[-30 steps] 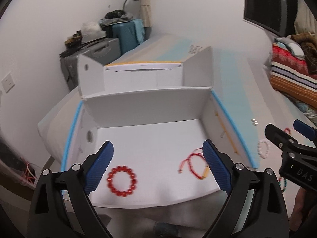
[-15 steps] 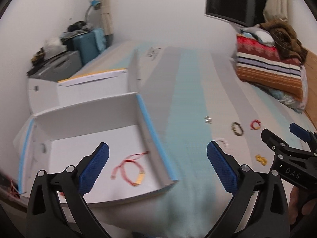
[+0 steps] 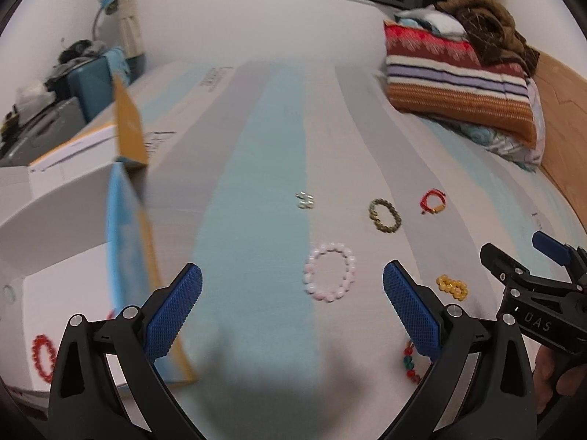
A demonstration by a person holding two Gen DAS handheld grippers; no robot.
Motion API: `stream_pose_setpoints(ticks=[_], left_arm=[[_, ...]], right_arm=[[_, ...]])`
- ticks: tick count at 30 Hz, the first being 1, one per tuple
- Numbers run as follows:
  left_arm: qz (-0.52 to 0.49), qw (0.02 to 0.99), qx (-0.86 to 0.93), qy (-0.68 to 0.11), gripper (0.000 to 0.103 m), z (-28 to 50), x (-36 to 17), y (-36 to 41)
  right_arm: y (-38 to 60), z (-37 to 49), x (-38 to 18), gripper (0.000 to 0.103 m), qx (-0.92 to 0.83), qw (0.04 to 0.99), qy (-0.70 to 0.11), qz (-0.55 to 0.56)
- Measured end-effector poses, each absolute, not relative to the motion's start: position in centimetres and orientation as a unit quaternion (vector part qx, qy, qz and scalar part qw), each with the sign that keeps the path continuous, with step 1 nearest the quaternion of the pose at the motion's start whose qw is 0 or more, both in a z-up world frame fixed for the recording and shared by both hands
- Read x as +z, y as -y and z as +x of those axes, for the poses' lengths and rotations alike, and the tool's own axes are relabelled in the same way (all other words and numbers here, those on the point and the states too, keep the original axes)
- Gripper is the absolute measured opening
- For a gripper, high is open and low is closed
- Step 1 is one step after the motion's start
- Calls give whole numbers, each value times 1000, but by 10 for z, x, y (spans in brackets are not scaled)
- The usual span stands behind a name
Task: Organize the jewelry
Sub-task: 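Move both tools back over the remaining bracelets on the bed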
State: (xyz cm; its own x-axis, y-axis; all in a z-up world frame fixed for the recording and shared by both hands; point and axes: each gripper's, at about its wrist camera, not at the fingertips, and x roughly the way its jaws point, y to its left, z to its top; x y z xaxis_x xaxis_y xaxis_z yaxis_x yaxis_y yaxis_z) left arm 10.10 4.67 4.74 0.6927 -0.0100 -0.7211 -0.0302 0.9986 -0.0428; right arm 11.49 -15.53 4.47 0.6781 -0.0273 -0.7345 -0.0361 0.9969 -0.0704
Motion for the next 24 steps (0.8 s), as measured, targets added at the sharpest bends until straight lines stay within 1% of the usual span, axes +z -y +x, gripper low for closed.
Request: stream_pose_setpoints(ticks=[7, 11, 15, 23, 24], left_arm=[[-22, 910, -11, -415, 97, 136, 9, -28], [-25, 908, -21, -417, 97, 146, -14, -26], [-18, 899, -27, -437, 97, 157, -38, -22], [-9, 889, -30, -456, 97, 169, -65, -15], [-5, 889, -30, -457, 97, 170, -67, -13]], right_arm=[[179, 139, -6, 95, -10, 899, -436, -33], [183, 146, -31, 95, -5, 893, -449, -31], [187, 155, -55, 95, -3, 886, -463, -33], [192, 162, -71, 95, 1, 875, -483, -31], [193, 162, -72, 93, 2, 874, -485, -30]])
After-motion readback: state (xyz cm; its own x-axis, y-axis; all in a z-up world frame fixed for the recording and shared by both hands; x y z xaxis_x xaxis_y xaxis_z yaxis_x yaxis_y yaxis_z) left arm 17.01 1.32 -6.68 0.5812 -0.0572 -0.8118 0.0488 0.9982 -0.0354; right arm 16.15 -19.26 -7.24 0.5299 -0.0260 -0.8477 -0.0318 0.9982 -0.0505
